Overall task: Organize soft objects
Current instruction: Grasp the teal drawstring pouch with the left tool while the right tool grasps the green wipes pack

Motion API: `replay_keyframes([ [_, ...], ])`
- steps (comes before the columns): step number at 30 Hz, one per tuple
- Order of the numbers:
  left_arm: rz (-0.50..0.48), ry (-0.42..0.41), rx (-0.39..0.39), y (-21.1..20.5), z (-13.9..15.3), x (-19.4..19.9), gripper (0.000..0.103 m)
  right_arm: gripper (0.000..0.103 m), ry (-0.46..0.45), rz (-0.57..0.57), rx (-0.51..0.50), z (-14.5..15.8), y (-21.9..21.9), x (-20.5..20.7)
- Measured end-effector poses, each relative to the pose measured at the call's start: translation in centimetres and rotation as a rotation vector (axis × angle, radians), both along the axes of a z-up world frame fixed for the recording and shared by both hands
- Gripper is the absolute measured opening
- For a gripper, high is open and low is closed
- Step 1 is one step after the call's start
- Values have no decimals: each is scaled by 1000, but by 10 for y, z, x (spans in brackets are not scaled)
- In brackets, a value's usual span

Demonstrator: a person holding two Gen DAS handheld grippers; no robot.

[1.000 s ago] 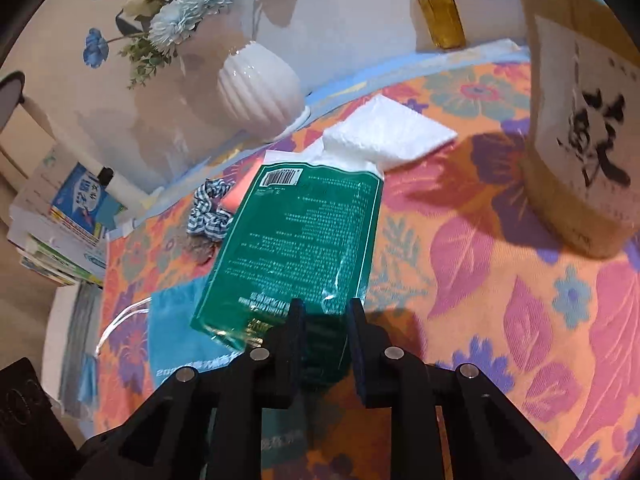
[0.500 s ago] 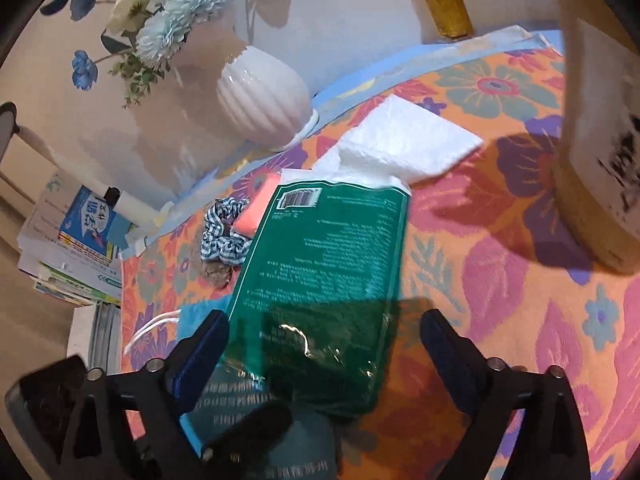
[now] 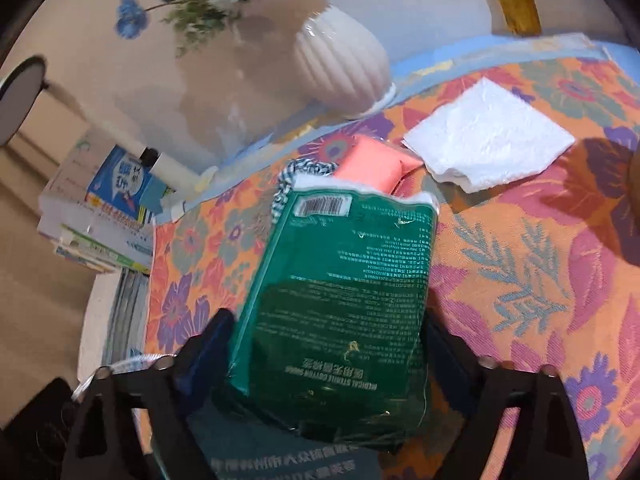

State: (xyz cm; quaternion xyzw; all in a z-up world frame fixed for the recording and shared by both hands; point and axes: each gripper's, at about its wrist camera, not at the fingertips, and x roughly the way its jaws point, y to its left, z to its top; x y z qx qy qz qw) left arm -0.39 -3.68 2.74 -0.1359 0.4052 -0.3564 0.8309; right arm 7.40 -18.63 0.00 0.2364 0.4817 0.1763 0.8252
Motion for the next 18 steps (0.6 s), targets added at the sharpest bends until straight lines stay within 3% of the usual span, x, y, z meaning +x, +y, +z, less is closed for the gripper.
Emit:
replay_keyframes([
  [1,2,-3,1,1,0,-2,8,71,-10,8,-15,1,0,-3],
  [3,6,-11,0,6,1,-12,8,68,-37,25,-49,6,-2,-12],
  [8,52,-48,12,30,8,-35,8,68,-118,-3,-48,25,-18,-41],
  [13,73,-64,17,56,15,-52,8,68,-137,10,-51,36,-36,-75],
  [18,103,-23,91,69,4,-52,9,71,-127,72,-233,29,-45,-103],
])
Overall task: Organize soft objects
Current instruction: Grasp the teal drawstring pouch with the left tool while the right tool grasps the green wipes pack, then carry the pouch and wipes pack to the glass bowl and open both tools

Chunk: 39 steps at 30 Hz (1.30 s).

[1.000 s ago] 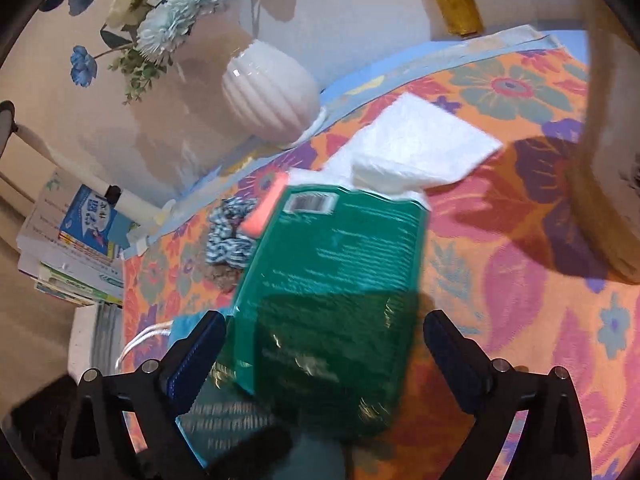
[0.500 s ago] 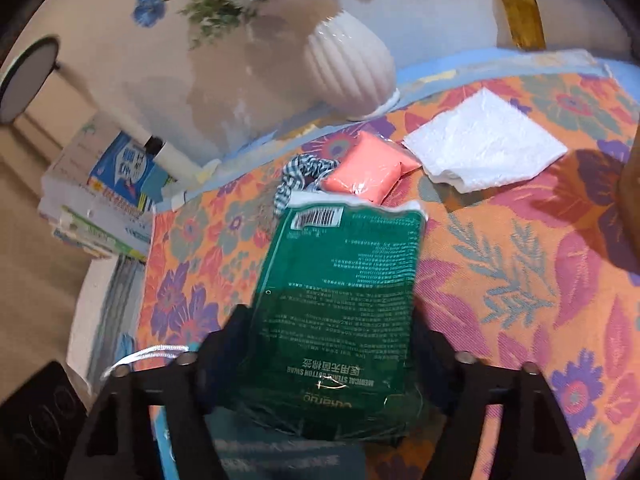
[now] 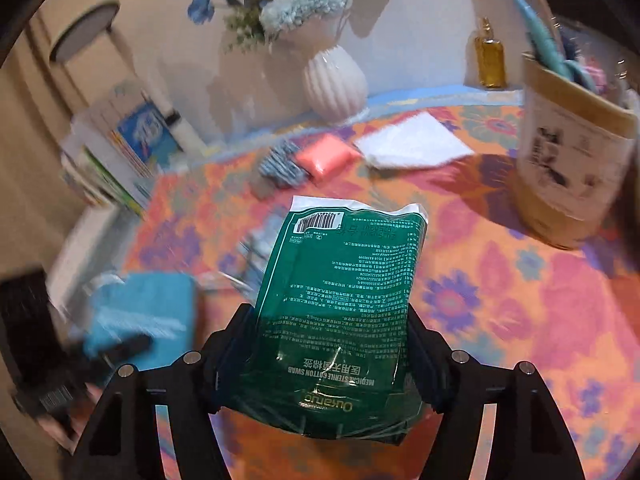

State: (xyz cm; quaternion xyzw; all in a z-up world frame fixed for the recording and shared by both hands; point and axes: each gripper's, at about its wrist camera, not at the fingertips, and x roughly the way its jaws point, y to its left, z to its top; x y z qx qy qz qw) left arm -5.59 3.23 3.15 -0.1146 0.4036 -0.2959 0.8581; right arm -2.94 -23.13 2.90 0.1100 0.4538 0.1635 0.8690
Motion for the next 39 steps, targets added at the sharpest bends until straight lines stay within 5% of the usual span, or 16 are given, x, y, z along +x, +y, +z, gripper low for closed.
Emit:
replay_keyframes([
  [1,25,15,17,3,-3,4,9,72,8,3,-21,-4,-2,-3],
  [3,68,40,78,8,-6,5,29,78,18,4,-37,-10,-4,-4],
  [5,128,101,177,12,-13,11,88,84,20,-10,-80,-17,-5,-4],
  [6,146,116,191,14,-15,12,97,86,26,-13,-111,-22,-4,-3],
  [10,167,179,120,30,-17,10,99,103,10,26,-154,-33,5,-3],
  [12,181,187,155,26,-18,10,99,103,-15,36,-200,-37,12,-5],
  [19,249,151,547,-26,-31,12,102,103,-20,47,-233,-37,13,-5],
  [24,260,93,524,-25,-28,2,84,103,-26,41,-198,-36,9,-7],
  [28,228,88,537,-35,-18,-7,32,102,-31,46,-291,-38,22,-10],
  [30,225,62,591,-50,-16,-7,15,88,-55,56,-297,-36,26,-13],
  [33,205,35,573,-66,-7,-11,11,72,-99,80,-277,-33,26,-21],
  [39,149,-92,498,-98,45,-21,11,60,-135,71,-227,-24,16,-37],
])
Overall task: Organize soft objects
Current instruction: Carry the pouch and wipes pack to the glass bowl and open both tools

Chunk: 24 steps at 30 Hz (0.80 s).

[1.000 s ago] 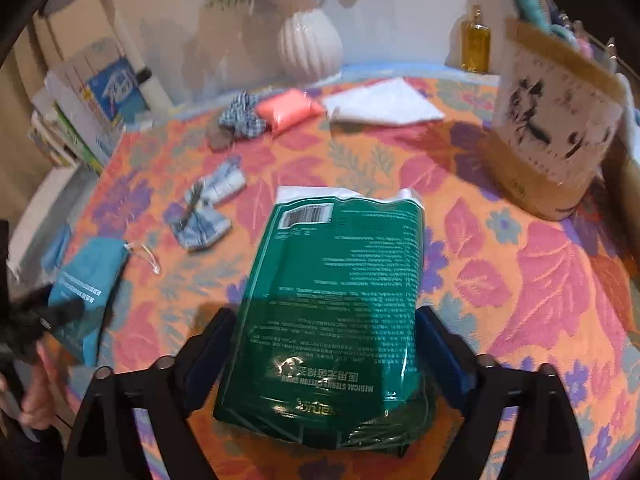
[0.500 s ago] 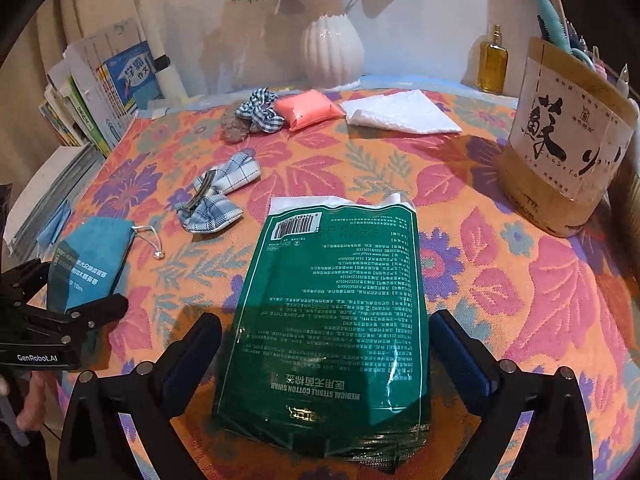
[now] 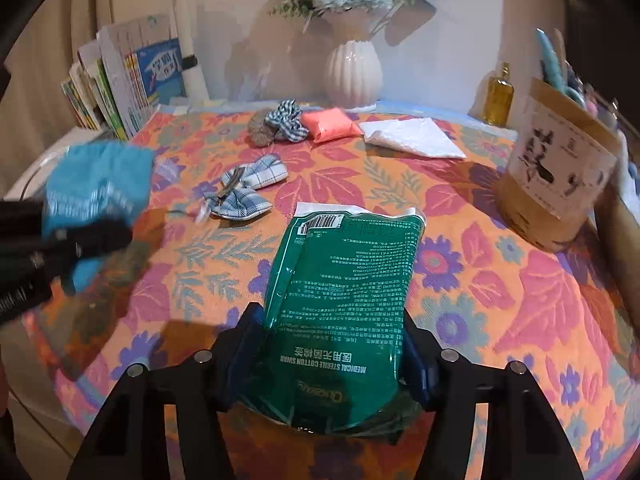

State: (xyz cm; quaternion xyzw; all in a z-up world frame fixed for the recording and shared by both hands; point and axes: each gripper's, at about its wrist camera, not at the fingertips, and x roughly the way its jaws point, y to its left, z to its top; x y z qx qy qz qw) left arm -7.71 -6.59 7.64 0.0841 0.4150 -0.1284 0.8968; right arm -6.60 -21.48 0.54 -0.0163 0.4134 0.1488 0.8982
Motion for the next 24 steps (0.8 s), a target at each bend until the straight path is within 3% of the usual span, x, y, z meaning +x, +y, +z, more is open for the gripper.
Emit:
replay_keyframes([
  [3,-21,-43,-17,-16,20,-3,11,60,-21,-33,96,14,-24,-7],
  [6,-25,-112,34,-37,36,-7,11,60,-51,-58,233,36,-56,-14],
  [10,-85,-163,-27,-65,60,-9,11,60,-116,-83,379,65,-101,-27],
  [13,-109,-205,-26,-82,73,-6,11,60,-181,-116,381,82,-120,-39],
  [17,-199,-214,-75,-113,86,5,11,60,-266,-191,363,105,-149,-54],
  [20,-267,-240,-69,-150,96,15,11,61,-302,-263,358,118,-180,-57],
  [24,-375,-251,-99,-202,110,28,11,62,-321,-425,298,135,-235,-51],
])
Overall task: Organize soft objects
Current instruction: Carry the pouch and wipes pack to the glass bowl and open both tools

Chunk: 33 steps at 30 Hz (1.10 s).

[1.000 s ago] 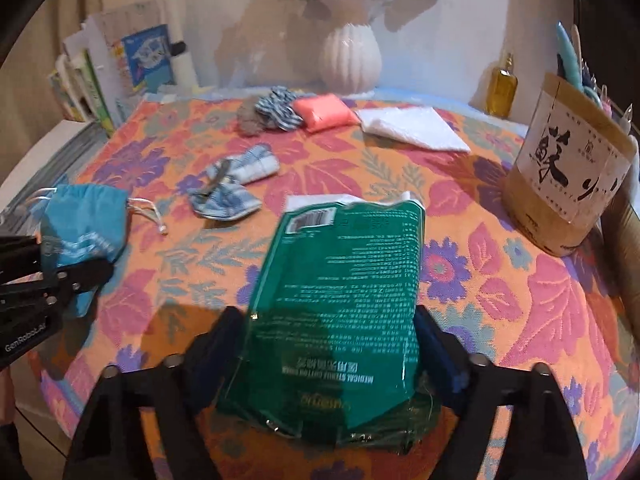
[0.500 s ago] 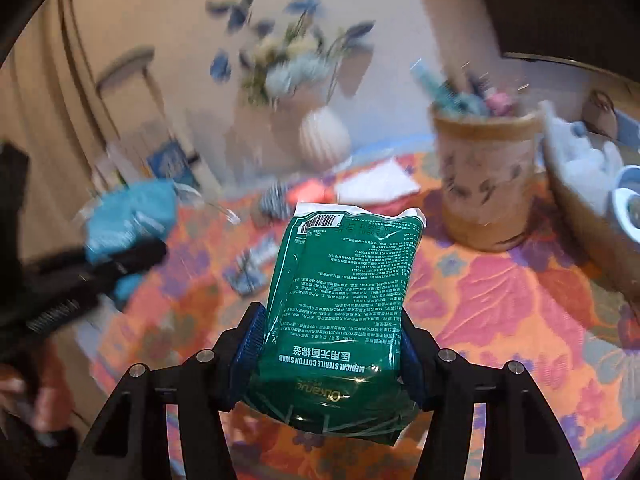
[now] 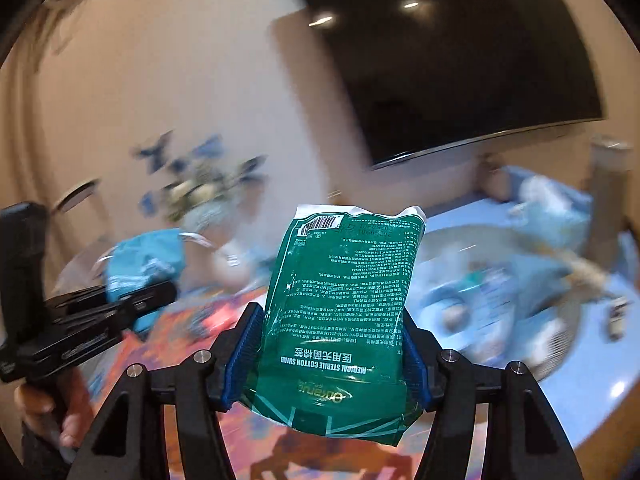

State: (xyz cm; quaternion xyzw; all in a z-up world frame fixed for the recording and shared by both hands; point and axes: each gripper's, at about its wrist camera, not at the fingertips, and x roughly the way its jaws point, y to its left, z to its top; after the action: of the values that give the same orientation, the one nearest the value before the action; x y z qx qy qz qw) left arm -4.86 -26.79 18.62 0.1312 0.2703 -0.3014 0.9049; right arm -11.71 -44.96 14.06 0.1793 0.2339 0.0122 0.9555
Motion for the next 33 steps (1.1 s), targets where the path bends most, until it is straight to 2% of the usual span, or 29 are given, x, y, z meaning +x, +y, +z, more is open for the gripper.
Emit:
replay_keyframes([
  [4,-116,34,-36,-61,6,17,11,64,30,-138,13,10,-53,9],
  [9,-175,121,-37,-121,-18,37,11,69,93,-247,20,3,-97,33],
  [12,-165,119,-16,-144,-41,48,11,90,140,-296,52,-9,-114,50],
  [13,-170,115,-16,-148,-47,51,12,90,146,-305,70,-12,-121,53],
  [15,-191,145,20,-158,-59,56,31,90,155,-279,120,-21,-134,60],
  [17,-214,194,61,-165,-71,59,65,90,179,-265,152,-28,-142,65],
  [19,-224,195,49,-160,-74,55,84,90,200,-258,184,-33,-146,66],
  [21,-231,180,31,-149,-75,48,85,90,186,-244,186,-32,-144,61],
  [23,-229,202,19,-139,-74,46,85,94,170,-234,155,-27,-138,56],
  [25,-233,231,1,-129,-72,45,85,103,142,-231,99,-15,-132,56],
  [27,-217,232,-16,-115,-68,39,85,103,127,-201,-7,0,-121,69],
  [30,-209,203,-33,-93,-58,27,85,103,330,-167,-185,5,-108,108],
  [31,-206,190,-40,-85,-55,23,85,103,356,-186,-237,8,-103,113],
  [33,-200,173,-52,-66,-49,15,86,103,321,-188,-261,20,-96,104],
])
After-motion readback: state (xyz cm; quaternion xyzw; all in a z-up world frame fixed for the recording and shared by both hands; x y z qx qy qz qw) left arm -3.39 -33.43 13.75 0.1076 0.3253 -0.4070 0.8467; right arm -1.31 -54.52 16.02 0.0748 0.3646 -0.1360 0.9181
